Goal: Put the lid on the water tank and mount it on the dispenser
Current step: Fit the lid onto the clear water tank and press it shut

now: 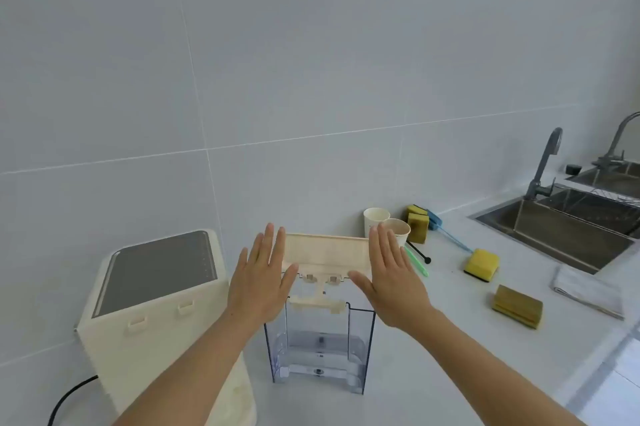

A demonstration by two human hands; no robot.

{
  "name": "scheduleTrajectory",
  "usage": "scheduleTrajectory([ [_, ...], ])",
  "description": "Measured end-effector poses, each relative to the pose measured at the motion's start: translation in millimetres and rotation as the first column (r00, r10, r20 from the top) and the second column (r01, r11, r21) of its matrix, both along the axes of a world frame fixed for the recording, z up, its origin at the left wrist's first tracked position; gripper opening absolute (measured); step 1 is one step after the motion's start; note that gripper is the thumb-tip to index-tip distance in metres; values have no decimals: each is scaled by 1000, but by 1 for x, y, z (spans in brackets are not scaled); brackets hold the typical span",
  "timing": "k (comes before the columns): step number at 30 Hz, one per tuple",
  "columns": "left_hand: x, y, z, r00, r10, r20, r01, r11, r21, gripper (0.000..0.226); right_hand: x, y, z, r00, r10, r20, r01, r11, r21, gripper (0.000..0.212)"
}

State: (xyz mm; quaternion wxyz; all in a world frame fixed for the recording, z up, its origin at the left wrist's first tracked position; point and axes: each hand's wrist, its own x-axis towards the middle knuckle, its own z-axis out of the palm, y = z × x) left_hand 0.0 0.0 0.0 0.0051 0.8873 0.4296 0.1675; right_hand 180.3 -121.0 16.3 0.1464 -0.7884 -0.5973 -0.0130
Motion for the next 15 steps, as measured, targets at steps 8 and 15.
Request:
scheduleTrajectory([
  [8,21,19,12,947,174,272,-45,905,-422,69,9,27,8,867,26,-498,52,989,142,76],
  [15,31,39,26,856,359,372,12,705,-709,76,17,50,12,577,-16,-816,192,975,116,77],
])
